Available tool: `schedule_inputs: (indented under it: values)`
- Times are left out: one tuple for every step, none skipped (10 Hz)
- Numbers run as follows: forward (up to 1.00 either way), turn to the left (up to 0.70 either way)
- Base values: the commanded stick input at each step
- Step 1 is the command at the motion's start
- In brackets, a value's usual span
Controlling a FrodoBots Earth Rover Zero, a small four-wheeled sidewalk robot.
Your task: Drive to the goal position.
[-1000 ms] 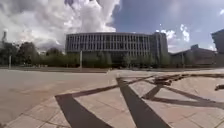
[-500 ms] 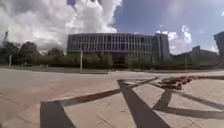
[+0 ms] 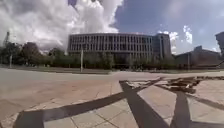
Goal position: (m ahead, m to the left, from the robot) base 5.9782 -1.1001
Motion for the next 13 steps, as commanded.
schedule_inputs:
  values:
    - [1.00, 0.00]
    - [1.00, 0.00]
    - [1.00, 0.00]
    - [1.00, 0.00]
    - [1.00, 0.00]
    - [1.00, 0.00]
    - [1.00, 0.00]
    - [1.00, 0.00]
    - [1.00, 0.00]
    - [1.00, 0.00]
    - [1.00, 0.00]
    - [1.00, 0.00]
    - [1.00, 0.00]
